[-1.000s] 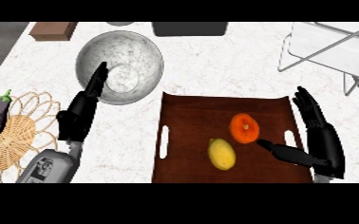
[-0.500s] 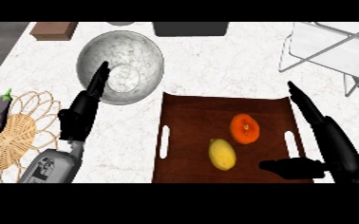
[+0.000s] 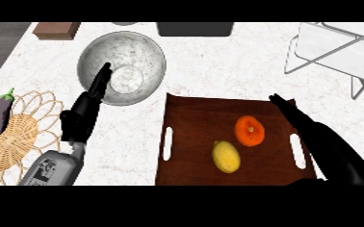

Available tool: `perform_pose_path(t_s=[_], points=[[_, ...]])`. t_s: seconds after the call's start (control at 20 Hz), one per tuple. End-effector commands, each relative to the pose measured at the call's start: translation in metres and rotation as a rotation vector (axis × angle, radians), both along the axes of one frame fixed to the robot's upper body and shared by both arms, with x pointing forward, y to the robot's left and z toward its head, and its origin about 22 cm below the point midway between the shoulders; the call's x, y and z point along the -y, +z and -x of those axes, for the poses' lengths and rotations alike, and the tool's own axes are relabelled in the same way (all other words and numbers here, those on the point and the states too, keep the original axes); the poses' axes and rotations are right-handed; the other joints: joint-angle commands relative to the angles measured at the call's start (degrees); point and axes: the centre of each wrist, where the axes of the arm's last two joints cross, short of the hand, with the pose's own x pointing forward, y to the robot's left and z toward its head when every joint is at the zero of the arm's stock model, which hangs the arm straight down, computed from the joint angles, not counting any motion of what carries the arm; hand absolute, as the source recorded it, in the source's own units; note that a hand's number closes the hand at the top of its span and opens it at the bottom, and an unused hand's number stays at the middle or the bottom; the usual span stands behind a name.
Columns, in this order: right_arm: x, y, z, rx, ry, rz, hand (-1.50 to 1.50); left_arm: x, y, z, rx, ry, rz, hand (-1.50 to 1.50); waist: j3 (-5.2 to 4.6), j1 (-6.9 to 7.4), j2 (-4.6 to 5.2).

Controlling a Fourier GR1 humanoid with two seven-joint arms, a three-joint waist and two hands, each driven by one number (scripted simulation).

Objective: Pick the lemon from the tray and place it in the tiered shelf

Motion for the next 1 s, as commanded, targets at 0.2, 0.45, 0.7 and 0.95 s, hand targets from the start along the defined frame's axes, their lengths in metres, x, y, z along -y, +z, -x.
perform_pose_path(t_s=[0.2,0.45,0.7,0.95], points=[[-0.046,0.028,0.016,-0.045,-0.01,0.09,-1.5,0.027,-0.029,-0.001,-0.051,-0.022,0.02,0.0,-0.23,-0.48,0.54],[-0.069,0.023,0.027,-0.013,-0.025,0.089,-1.5,0.006,-0.006,-0.009,-0.036,-0.022,0.006,0.0,-0.2,-0.42,0.43],[-0.069,0.026,0.025,0.002,-0.051,0.101,-1.5,0.004,-0.007,-0.012,-0.036,-0.013,0.006,0.0,-0.19,-0.55,0.45],[-0.091,0.019,0.021,-0.004,-0.047,0.108,-1.5,0.002,-0.016,-0.015,-0.041,-0.008,-0.007,0.0,-0.21,-0.51,0.53]])
